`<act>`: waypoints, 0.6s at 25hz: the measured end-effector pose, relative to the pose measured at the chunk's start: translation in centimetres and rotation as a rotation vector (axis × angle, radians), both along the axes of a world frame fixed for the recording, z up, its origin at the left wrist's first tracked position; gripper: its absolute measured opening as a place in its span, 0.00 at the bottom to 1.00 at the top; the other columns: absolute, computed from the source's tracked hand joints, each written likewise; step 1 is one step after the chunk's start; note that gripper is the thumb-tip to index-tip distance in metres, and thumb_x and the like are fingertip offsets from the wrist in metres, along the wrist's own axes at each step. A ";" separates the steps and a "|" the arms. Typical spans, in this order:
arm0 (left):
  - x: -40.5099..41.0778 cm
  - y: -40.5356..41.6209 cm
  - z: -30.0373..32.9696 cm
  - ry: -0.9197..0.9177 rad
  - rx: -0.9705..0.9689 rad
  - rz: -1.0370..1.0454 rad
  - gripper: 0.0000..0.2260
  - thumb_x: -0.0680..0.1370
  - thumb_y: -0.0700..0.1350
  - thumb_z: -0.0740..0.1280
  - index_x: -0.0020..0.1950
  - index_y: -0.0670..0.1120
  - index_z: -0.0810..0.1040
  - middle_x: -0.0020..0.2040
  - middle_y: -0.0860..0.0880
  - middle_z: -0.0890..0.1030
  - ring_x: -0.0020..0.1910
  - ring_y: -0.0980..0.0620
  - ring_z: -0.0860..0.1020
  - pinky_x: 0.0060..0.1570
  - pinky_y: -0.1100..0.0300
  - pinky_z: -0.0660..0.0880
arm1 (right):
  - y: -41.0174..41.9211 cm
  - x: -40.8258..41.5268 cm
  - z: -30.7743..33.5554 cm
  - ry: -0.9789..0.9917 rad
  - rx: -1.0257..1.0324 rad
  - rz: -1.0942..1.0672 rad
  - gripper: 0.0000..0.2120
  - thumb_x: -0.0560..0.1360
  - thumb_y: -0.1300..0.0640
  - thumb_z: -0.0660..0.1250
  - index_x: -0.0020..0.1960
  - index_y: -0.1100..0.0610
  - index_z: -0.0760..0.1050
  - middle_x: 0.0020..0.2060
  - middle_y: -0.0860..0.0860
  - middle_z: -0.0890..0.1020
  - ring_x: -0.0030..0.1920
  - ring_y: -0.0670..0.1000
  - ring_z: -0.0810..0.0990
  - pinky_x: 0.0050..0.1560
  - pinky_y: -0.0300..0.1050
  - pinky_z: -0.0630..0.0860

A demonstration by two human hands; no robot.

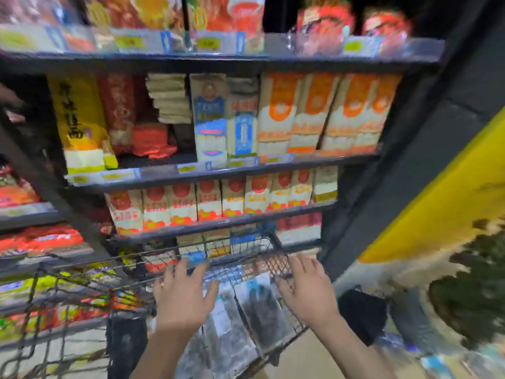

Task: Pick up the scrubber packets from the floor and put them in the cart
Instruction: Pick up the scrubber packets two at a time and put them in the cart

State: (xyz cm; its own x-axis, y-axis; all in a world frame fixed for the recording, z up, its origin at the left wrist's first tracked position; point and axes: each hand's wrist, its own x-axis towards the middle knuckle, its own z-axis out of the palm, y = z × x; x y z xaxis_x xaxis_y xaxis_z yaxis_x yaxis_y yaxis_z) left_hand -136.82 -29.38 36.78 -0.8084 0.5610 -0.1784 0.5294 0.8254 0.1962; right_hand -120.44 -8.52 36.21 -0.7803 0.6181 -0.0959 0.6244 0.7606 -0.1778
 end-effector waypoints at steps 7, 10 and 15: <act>6.9 10.7 1.0 0.076 0.052 -0.571 0.28 0.72 0.67 0.57 0.64 0.57 0.83 0.67 0.41 0.79 0.67 0.33 0.74 0.61 0.30 0.72 | -2.8 16.1 3.5 -0.029 0.025 -0.633 0.35 0.77 0.33 0.54 0.76 0.52 0.74 0.73 0.55 0.77 0.70 0.64 0.76 0.68 0.59 0.76; 15.2 14.2 1.4 0.024 0.066 -0.859 0.29 0.71 0.66 0.58 0.65 0.57 0.83 0.69 0.43 0.79 0.67 0.33 0.75 0.60 0.32 0.74 | -6.6 26.2 3.8 -0.015 0.095 -0.949 0.35 0.76 0.32 0.52 0.73 0.51 0.75 0.70 0.54 0.79 0.66 0.63 0.78 0.64 0.57 0.78; 30.3 15.4 2.6 0.045 0.036 -1.215 0.26 0.76 0.67 0.55 0.71 0.62 0.75 0.73 0.47 0.74 0.73 0.40 0.69 0.68 0.37 0.68 | -14.0 38.5 4.1 -0.008 0.064 -1.347 0.34 0.77 0.33 0.56 0.76 0.50 0.73 0.75 0.53 0.76 0.70 0.65 0.76 0.65 0.58 0.78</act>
State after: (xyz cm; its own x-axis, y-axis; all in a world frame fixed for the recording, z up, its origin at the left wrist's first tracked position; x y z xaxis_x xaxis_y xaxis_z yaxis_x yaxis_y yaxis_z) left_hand -106.52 -13.98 39.40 0.2426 0.9610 -0.1326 0.9607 -0.2190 0.1705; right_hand -81.95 -22.54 40.33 0.4330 0.9005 -0.0398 0.8871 -0.4336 -0.1582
